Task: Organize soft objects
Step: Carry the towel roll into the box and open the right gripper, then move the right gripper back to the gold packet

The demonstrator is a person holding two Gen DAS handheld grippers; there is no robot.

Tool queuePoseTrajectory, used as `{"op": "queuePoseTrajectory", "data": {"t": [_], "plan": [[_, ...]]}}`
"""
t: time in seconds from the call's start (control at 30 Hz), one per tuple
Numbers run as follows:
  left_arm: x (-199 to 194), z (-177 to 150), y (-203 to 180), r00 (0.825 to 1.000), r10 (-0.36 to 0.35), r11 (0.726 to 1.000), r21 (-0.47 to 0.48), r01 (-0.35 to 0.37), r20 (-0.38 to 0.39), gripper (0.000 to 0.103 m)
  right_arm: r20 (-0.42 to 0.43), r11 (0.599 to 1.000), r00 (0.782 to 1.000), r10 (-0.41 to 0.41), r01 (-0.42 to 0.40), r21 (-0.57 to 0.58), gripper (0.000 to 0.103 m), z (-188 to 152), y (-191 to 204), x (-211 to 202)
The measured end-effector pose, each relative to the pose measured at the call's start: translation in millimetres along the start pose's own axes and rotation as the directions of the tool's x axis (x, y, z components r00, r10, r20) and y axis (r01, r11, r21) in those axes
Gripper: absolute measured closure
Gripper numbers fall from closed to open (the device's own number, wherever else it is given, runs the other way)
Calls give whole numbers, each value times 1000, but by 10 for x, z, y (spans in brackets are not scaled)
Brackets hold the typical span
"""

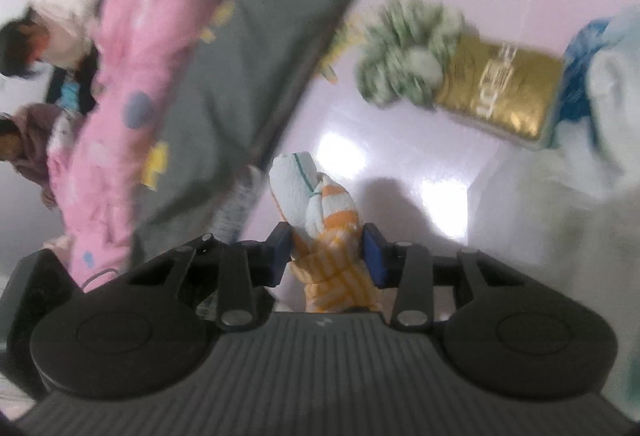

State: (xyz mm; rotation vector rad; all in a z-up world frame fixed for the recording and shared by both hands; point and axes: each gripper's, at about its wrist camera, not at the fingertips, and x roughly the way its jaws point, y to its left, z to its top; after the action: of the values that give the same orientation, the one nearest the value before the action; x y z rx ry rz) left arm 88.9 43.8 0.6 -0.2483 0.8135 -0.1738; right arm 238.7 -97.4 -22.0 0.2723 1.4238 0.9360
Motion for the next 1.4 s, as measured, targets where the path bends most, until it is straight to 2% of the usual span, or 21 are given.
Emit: {"op": "queuePoseTrajectory", "data": {"t": [0.1,0.2,0.3,0.43,0.5,0.63,0.77,0.83,0.97,1.1,1.2,1.3,1.4], "plan": [[-135,191,-354,997,-45,996,85,40,57,40,110,1000,994,24,-24,-8,67,-108,26,-537],[-156,338,-801,990,-119,978,180,103,80,39,221,1000,975,13,-13,-1,67,-291,-45,-1088],[-74,421,-1269,975,-213,949,248,193,59,38,321,999,947,-27,13,47,67,-558,-258,-1657],[143,378,-1927,946,-323,891,327,315,-32,38,397,988,912,-102,46,149,67,-979,-629,-2231],[284,324,-2219,928,-361,861,348,370,-95,38,409,975,900,-151,67,213,67,-1220,-857,-2426],[560,144,-2696,890,-398,812,367,454,-222,38,398,940,892,-216,79,333,67,-1622,-1278,-2654],[856,-2,-2913,851,-401,780,359,512,-340,38,366,907,894,-260,96,410,67,-1981,-1600,-2678],[977,-104,-2956,836,-383,771,363,524,-393,38,338,894,903,-264,98,437,68,-2105,-1761,-2643],[1069,-214,-2957,835,-339,768,384,512,-434,38,266,862,920,-287,127,491,66,-2224,-2051,-2470],[1037,-212,-2915,850,-313,772,408,488,-424,37,210,838,943,-257,110,535,65,-2289,-2328,-2287],[1028,-204,-2887,860,-305,778,413,473,-410,37,196,835,953,-231,91,543,65,-2286,-2401,-2196],[962,-138,-2837,869,-308,782,417,463,-386,37,191,839,959,-210,76,538,62,-2279,-2405,-2161],[820,-85,-2728,882,-315,789,421,449,-350,36,192,837,952,-238,101,538,55,-2218,-2326,-2185]]}}
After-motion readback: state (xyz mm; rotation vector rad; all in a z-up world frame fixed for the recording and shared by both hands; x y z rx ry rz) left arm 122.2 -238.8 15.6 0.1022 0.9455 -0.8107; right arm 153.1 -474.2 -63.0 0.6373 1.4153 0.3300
